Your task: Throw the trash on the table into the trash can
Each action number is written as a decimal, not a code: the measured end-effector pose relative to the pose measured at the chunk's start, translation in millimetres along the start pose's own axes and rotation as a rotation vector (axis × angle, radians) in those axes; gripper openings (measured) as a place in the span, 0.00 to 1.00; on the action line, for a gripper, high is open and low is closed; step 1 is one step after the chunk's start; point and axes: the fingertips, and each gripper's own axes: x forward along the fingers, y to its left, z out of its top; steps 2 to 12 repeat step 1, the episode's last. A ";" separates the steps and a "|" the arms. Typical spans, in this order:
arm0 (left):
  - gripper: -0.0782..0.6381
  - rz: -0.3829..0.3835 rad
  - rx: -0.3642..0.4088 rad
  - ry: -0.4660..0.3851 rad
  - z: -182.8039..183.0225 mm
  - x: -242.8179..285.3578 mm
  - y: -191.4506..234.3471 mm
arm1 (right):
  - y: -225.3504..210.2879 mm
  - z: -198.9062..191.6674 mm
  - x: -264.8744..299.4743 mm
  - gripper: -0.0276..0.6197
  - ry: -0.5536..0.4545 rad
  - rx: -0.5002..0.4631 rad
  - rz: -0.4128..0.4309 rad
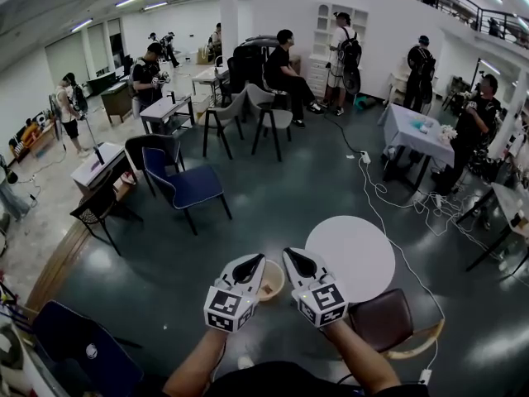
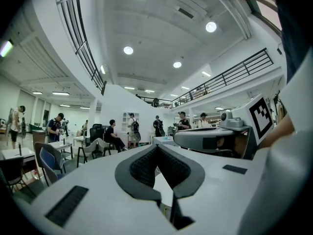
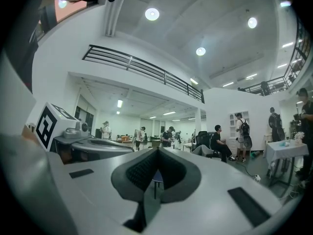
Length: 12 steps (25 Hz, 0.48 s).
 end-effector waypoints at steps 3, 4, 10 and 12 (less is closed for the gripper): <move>0.13 0.001 0.002 0.000 0.6 -0.1 -1.2 | -0.5 0.0 -1.5 0.07 0.000 0.002 0.000; 0.13 0.001 0.002 0.000 0.6 -0.1 -1.2 | -0.5 0.0 -1.5 0.07 0.000 0.002 0.000; 0.13 0.001 0.002 0.000 0.6 -0.1 -1.2 | -0.5 0.0 -1.5 0.07 0.000 0.002 0.000; 0.13 0.001 0.002 0.000 0.6 -0.1 -1.2 | -0.5 0.0 -1.5 0.07 0.000 0.002 0.000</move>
